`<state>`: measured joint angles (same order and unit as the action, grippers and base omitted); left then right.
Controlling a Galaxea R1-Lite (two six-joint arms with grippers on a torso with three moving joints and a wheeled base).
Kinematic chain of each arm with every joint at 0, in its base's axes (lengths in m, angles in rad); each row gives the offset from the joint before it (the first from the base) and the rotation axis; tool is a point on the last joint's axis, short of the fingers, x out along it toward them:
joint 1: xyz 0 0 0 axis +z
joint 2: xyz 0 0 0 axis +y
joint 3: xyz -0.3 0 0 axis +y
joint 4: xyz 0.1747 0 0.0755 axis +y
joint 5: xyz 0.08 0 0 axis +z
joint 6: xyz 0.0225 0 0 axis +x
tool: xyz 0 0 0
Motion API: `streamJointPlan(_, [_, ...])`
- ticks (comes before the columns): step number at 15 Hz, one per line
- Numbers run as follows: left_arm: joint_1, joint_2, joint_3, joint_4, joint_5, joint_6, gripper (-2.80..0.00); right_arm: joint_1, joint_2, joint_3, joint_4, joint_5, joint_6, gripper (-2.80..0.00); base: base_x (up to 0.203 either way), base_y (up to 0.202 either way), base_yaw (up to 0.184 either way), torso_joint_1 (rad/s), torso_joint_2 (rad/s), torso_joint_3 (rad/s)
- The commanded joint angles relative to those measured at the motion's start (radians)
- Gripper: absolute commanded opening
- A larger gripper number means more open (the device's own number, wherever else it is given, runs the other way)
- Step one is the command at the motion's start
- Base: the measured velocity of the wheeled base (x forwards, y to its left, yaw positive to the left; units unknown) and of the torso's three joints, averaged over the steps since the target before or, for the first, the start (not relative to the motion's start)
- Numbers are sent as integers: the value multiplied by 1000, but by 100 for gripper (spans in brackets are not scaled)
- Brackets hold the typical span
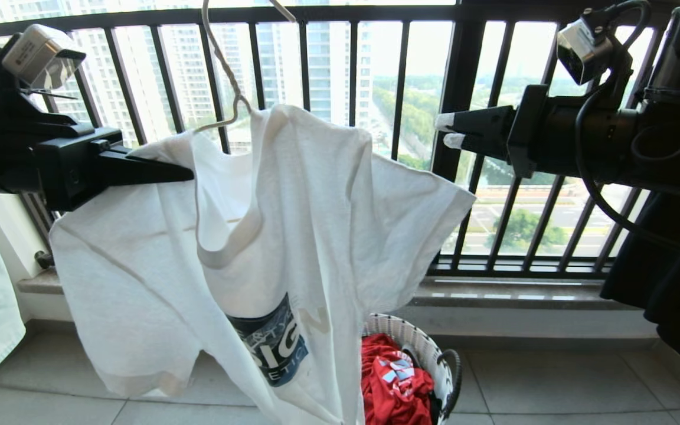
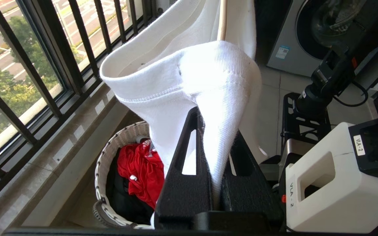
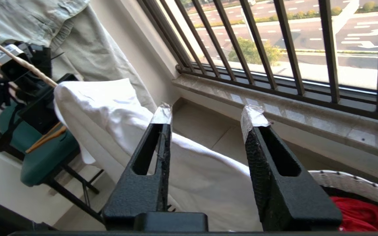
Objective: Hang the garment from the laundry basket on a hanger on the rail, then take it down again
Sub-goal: Hang the clothes rack on the clothesline
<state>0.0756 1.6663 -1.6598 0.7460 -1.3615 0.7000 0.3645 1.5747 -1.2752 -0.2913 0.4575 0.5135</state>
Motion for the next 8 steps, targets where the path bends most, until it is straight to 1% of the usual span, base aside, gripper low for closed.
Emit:
streamJointPlan(1, [50, -62, 28, 4, -7, -12, -280, 9, -41, -8, 87, -97, -44, -280, 0, 0, 0, 0, 0, 0])
streamJointPlan(3, [102, -97, 53, 4, -7, -49, -280, 17, -81, 0, 181, -184, -109, -280, 0, 0, 0, 0, 0, 0])
streamJointPlan(5, [155, -111, 62, 4, -5, -101, -280, 17, -113, 7, 228, -255, -118, -280, 0, 0, 0, 0, 0, 0])
streamJointPlan(6, [184, -110, 65, 3, -4, -126, -280, 17, -127, 15, 242, -306, -121, -280, 0, 0, 0, 0, 0, 0])
streamJointPlan(8, [241, -121, 74, 3, -2, -152, -280, 17, -164, 52, 275, -382, -126, -280, 0, 0, 0, 0, 0, 0])
